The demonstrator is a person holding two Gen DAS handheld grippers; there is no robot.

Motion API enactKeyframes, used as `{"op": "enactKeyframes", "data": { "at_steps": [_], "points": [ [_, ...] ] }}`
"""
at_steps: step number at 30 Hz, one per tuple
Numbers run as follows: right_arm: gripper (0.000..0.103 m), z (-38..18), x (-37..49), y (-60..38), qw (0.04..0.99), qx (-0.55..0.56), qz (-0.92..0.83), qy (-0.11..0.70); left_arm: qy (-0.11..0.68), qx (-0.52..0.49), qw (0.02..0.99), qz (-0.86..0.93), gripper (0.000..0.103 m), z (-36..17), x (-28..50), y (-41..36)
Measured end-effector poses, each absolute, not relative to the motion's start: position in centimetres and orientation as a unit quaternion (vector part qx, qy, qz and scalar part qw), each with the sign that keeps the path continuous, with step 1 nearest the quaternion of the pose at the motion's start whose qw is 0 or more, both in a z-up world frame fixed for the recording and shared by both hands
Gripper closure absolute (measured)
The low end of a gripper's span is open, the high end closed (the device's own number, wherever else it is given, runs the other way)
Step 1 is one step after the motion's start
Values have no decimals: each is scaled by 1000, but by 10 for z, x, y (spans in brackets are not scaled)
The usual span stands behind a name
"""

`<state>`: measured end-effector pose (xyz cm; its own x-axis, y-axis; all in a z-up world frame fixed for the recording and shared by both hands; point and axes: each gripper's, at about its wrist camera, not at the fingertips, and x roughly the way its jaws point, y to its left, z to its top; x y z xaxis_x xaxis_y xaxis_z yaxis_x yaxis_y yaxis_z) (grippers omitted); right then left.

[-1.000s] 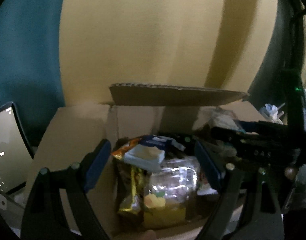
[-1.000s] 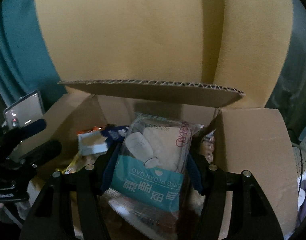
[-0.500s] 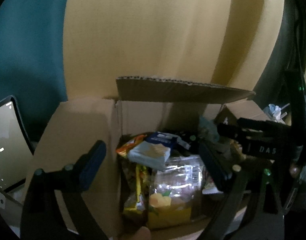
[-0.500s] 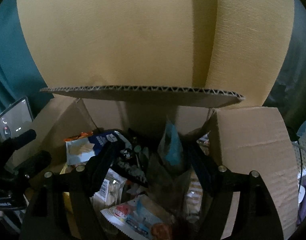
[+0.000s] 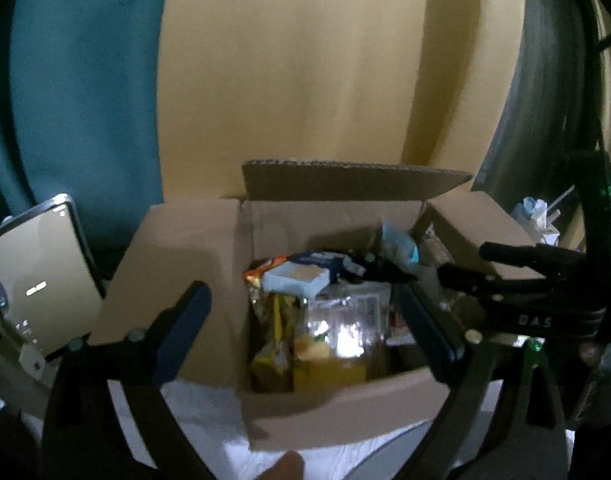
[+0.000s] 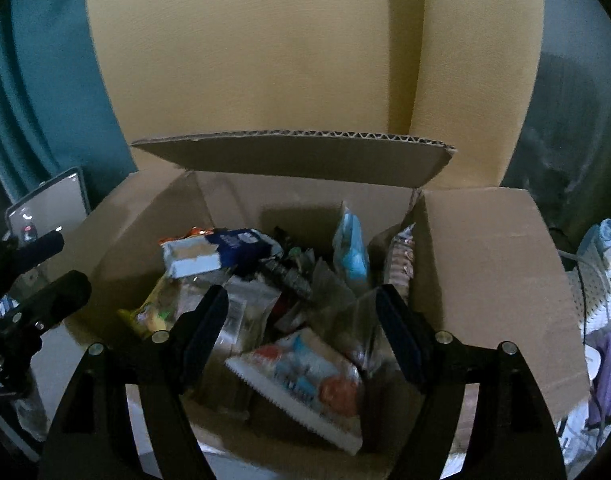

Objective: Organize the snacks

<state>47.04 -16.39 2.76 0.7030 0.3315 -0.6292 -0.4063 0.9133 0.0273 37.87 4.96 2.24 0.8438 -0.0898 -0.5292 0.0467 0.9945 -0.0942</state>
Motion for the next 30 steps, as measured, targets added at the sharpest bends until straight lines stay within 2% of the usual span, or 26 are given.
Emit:
{"op": "enactKeyframes", "data": {
  "at_steps": [15,30],
  "points": [
    [24,20,375,-191,927,-55,191,318,284,-41,958,-19,7,15,297,36],
    [24,33,276,-214,945,-63,176,267,234,-42,971,-18,7,33,208,18]
  ]
}}
